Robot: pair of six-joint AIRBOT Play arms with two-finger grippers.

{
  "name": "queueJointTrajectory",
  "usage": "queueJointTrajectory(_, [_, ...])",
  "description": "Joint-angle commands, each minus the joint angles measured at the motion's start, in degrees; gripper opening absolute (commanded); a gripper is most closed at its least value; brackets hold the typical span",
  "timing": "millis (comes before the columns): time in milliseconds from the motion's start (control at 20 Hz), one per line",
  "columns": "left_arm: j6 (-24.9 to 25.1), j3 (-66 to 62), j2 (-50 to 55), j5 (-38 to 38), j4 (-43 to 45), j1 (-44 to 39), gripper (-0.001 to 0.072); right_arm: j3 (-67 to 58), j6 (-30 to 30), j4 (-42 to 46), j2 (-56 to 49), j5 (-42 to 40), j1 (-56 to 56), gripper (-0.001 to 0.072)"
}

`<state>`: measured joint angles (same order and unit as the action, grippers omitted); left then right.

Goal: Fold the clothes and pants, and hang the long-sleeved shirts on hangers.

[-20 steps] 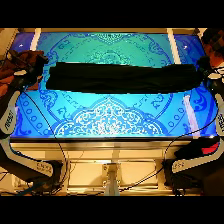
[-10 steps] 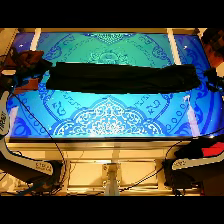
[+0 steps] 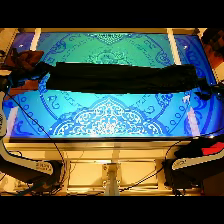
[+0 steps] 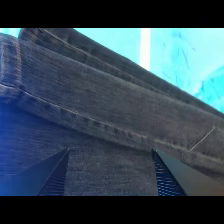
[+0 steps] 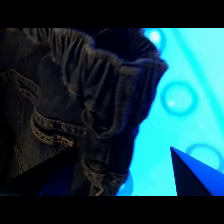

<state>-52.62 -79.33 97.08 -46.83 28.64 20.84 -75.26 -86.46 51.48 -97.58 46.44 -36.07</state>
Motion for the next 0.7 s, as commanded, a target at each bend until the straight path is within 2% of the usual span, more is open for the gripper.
queueJointTrajectory(0, [-1.0,-0.1,-1.6,-0.6,0.1,1.5,0.0555,0.0,-2.4,-0.5,-1.7,-5.7,3.3,0.0656])
queueJointTrajectory(50, [-1.0,0.0,-2.2,-0.6,0.1,2.0,0.0555,0.0,-3.3,-0.5,-2.1,-8.1,4.3,0.0628])
queueJointTrajectory(250, [-1.0,0.0,-3.0,-3.3,3.2,3.6,0.0556,0.0,-5.7,-0.4,-2.6,-15.1,6.1,0.0619])
queueJointTrajectory(300, [-1.0,0.0,-2.9,-4.8,7.1,3.6,0.0598,0.0,-5.7,-0.3,-2.6,-15.2,6.1,0.0619])
queueJointTrajectory(350, [-1.2,0.1,-2.9,-5.5,12.0,3.2,0.0699,0.0,-5.7,-0.3,-2.6,-15.0,6.1,0.0619])
queueJointTrajectory(450, [-6.9,0.1,-2.9,-5.3,17.9,2.6,0.0704,0.0,-5.7,-0.2,-2.6,-14.5,6.1,0.0619])
queueJointTrajectory(650, [-17.0,0.1,-1.3,-6.1,21.8,3.2,0.0706,0.0,-5.7,-0.2,-2.6,-14.5,6.1,0.0619])
